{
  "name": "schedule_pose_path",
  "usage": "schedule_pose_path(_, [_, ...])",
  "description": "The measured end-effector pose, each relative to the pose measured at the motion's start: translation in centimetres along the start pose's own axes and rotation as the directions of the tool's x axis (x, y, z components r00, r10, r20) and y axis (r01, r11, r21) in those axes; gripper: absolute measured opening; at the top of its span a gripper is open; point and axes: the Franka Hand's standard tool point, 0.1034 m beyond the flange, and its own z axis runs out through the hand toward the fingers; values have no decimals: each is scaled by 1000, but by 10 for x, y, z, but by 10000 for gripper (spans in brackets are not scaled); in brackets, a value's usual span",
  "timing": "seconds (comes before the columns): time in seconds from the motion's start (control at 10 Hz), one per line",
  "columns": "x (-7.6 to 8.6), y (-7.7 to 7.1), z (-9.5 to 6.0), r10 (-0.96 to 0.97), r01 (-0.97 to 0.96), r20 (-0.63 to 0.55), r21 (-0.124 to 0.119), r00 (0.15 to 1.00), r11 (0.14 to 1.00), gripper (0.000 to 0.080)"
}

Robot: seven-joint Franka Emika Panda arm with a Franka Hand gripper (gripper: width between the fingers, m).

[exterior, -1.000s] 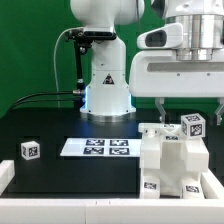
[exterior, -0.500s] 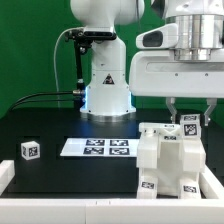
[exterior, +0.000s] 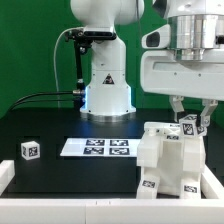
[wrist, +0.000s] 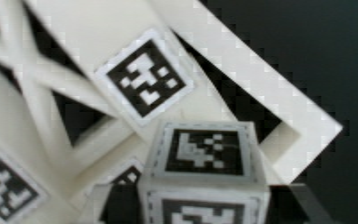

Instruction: Assemble chair

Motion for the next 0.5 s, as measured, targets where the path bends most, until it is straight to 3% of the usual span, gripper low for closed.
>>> schedule_pose_path(0.3, [-3,-1,1,356,-356,14,1,934,934,281])
schedule_pose_path(0.5, [-4,-2,0,385,-385,14,1,923,923,281])
